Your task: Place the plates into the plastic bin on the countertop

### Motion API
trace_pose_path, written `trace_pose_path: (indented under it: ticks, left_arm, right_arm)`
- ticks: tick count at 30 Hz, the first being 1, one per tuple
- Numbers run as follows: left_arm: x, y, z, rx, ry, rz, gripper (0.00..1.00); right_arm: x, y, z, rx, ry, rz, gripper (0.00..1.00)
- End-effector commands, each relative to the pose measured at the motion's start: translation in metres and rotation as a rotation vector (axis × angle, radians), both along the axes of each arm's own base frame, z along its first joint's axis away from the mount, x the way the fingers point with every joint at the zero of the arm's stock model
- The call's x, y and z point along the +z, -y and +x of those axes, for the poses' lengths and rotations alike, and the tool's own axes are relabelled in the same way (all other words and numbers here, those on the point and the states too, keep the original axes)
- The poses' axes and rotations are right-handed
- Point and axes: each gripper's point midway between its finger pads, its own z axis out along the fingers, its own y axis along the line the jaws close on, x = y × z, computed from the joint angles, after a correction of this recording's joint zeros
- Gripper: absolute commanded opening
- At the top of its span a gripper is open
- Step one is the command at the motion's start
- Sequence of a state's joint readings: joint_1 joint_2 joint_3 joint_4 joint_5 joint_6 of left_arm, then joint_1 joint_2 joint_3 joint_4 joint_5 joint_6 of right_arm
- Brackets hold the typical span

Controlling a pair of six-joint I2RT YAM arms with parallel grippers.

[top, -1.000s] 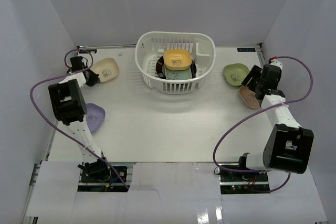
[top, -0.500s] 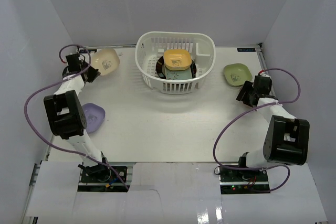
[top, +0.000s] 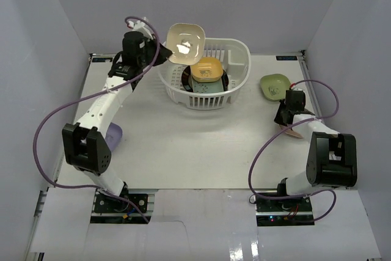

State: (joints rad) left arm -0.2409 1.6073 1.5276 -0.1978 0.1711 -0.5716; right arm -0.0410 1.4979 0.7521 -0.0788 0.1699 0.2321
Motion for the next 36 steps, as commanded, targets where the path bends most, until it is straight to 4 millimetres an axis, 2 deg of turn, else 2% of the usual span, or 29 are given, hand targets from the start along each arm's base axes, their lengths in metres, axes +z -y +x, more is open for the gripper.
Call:
trace_pose_path:
  ticks: [1, 2, 3, 4, 5, 7, 8, 10, 11, 12, 14, 15, 16, 17, 18, 22, 23, 24, 25, 26, 27, 28, 29, 30, 31, 32, 34, 35, 36]
  left_arm:
    - [-0.036, 0.027, 0.001, -0.039, -0.088, 0.109, 0.00]
    - [-0.030, 0.036, 0.004, -0.054, -0.076, 0.117, 0.00]
    - [-0.035, 0.044, 0.006, -0.068, -0.084, 0.135, 0.00]
    - [-0.043, 0.058, 0.003, -0.092, -0.103, 0.154, 0.00]
    - [-0.060, 0.063, 0.011, -0.081, -0.130, 0.183, 0.00]
    - [-0.062, 0.077, 0.016, -0.090, -0.128, 0.203, 0.00]
    - [-0.078, 0.082, 0.022, -0.091, -0.156, 0.215, 0.00]
    - [-0.077, 0.091, 0.029, -0.101, -0.157, 0.217, 0.00]
    - [-0.092, 0.096, 0.035, -0.100, -0.181, 0.233, 0.00]
    - [-0.085, 0.100, 0.038, -0.101, -0.168, 0.246, 0.00]
    - [-0.090, 0.102, 0.046, -0.082, -0.171, 0.276, 0.00]
    - [-0.094, 0.104, 0.051, -0.070, -0.175, 0.296, 0.00]
    - [-0.096, 0.105, 0.053, -0.069, -0.175, 0.312, 0.01]
    - [-0.098, 0.104, 0.054, -0.062, -0.177, 0.323, 0.06]
    - [-0.100, 0.101, 0.057, -0.039, -0.174, 0.339, 0.10]
    - [-0.101, 0.096, 0.062, -0.011, -0.164, 0.368, 0.30]
    - [-0.101, 0.096, 0.062, -0.012, -0.162, 0.372, 0.41]
    - [-0.098, 0.095, 0.062, -0.007, -0.157, 0.373, 0.48]
    - [-0.096, 0.094, 0.062, -0.004, -0.154, 0.373, 0.56]
    - [-0.094, 0.093, 0.061, -0.001, -0.151, 0.374, 0.60]
    - [-0.090, 0.091, 0.060, 0.003, -0.145, 0.373, 0.64]
    - [-0.073, 0.085, 0.058, 0.019, -0.120, 0.363, 0.68]
    - [-0.065, 0.081, 0.054, 0.027, -0.112, 0.356, 0.71]
    - [-0.052, 0.072, 0.054, 0.044, -0.089, 0.339, 0.74]
    - [-0.019, 0.064, 0.044, 0.056, -0.040, 0.304, 0.75]
    - [-0.018, 0.057, 0.037, 0.064, -0.040, 0.298, 0.76]
    - [-0.005, 0.038, 0.024, 0.093, -0.027, 0.276, 0.77]
    - [0.001, 0.023, 0.005, 0.116, -0.017, 0.272, 0.77]
    - [-0.002, 0.013, -0.005, 0.132, -0.025, 0.268, 0.77]
  right_arm:
    - [0.007, -0.012, -0.011, -0.009, 0.031, 0.028, 0.08]
    - [0.012, -0.013, -0.011, -0.011, 0.047, 0.033, 0.08]
    - [0.017, -0.014, -0.011, -0.010, 0.066, 0.036, 0.08]
    - [0.029, -0.015, -0.010, -0.008, 0.104, 0.042, 0.08]
    - [0.038, -0.016, -0.008, -0.008, 0.128, 0.045, 0.08]
    - [0.062, -0.020, -0.005, 0.012, 0.194, 0.055, 0.08]
    - [0.076, -0.021, -0.001, 0.019, 0.231, 0.056, 0.08]
    - [0.099, -0.034, 0.000, 0.069, 0.283, 0.057, 0.08]
    - [0.117, -0.038, 0.005, 0.082, 0.320, 0.053, 0.08]
    - [0.138, -0.046, 0.008, 0.111, 0.363, 0.047, 0.08]
    - [0.154, -0.058, 0.008, 0.150, 0.404, 0.048, 0.08]
    - [0.176, -0.073, 0.012, 0.196, 0.454, 0.057, 0.08]
    - [0.188, -0.082, 0.014, 0.225, 0.480, 0.053, 0.08]
    - [0.198, -0.092, 0.015, 0.255, 0.498, 0.056, 0.08]
    - [0.221, -0.112, 0.020, 0.305, 0.538, 0.060, 0.08]
    - [0.266, -0.156, 0.037, 0.427, 0.629, 0.053, 0.08]
    - [0.273, -0.164, 0.042, 0.447, 0.637, 0.054, 0.08]
    - [0.286, -0.180, 0.053, 0.489, 0.649, 0.062, 0.08]
    - [0.290, -0.188, 0.059, 0.508, 0.651, 0.060, 0.08]
    - [0.295, -0.197, 0.064, 0.527, 0.664, 0.059, 0.08]
    - [0.287, -0.212, 0.073, 0.568, 0.647, 0.059, 0.08]
    - [0.305, -0.221, 0.080, 0.587, 0.680, 0.070, 0.08]
    - [0.308, -0.229, 0.086, 0.603, 0.685, 0.073, 0.08]
    - [0.293, -0.243, 0.096, 0.636, 0.654, 0.082, 0.08]
    - [0.306, -0.251, 0.104, 0.654, 0.680, 0.089, 0.08]
    - [0.286, -0.263, 0.117, 0.676, 0.641, 0.092, 0.08]
    - [0.274, -0.289, 0.122, 0.767, 0.600, 0.116, 0.08]
    - [0.269, -0.304, 0.136, 0.792, 0.589, 0.113, 0.08]
    - [0.265, -0.320, 0.137, 0.824, 0.576, 0.106, 0.08]
